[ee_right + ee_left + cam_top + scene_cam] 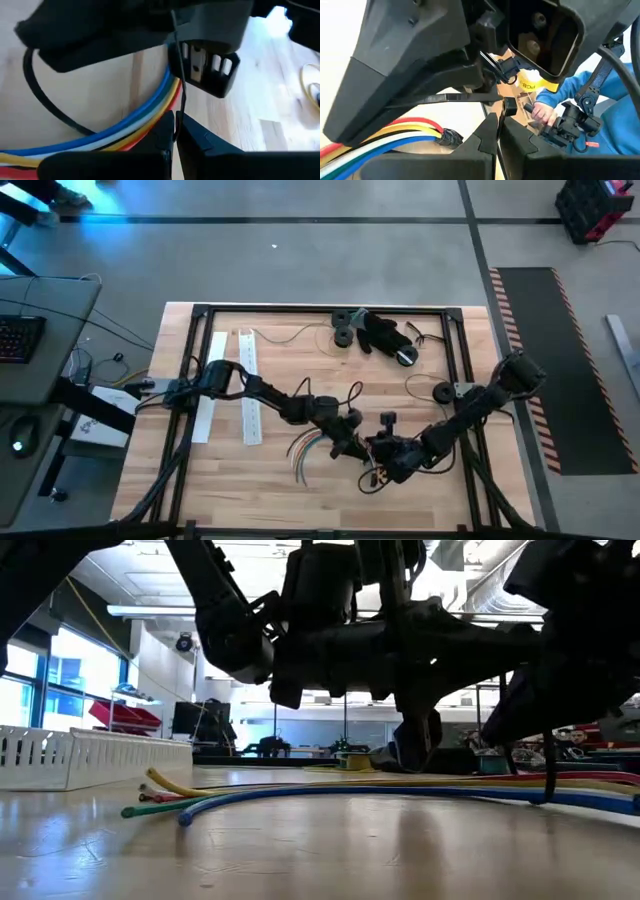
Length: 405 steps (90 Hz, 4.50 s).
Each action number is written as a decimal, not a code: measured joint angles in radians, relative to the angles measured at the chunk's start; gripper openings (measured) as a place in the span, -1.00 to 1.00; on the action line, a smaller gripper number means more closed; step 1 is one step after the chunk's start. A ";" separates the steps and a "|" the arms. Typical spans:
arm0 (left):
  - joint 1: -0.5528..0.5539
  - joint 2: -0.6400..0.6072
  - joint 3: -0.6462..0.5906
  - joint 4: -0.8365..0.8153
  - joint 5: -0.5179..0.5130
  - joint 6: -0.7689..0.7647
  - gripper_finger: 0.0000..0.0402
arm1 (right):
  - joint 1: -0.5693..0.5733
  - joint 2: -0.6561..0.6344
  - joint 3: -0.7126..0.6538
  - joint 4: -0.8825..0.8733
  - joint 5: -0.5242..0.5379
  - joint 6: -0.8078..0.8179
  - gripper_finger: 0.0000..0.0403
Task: Ziptie cables
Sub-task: Wrap the cables together using a black zip tie
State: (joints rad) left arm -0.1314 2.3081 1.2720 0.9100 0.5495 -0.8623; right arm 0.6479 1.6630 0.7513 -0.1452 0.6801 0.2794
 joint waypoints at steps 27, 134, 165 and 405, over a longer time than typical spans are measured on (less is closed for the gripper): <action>0.000 0.000 0.000 0.000 -0.002 0.000 -1.00 | 0.000 0.000 0.000 0.032 -0.009 -0.050 -1.00; 0.000 0.000 0.000 0.000 -0.011 -0.009 -1.00 | 0.001 0.001 0.000 0.007 -0.024 -0.033 -1.00; 0.000 0.000 0.000 -0.001 -0.005 -0.018 -1.00 | 0.006 0.001 0.000 0.015 0.002 -0.054 -1.00; 0.013 0.134 0.000 0.268 0.029 -0.278 -1.00 | 0.053 0.001 0.053 -0.102 0.053 0.420 -0.51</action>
State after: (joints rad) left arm -0.1188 2.4420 1.2716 1.1778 0.5789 -1.1400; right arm 0.7006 1.6638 0.8045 -0.2467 0.7334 0.6994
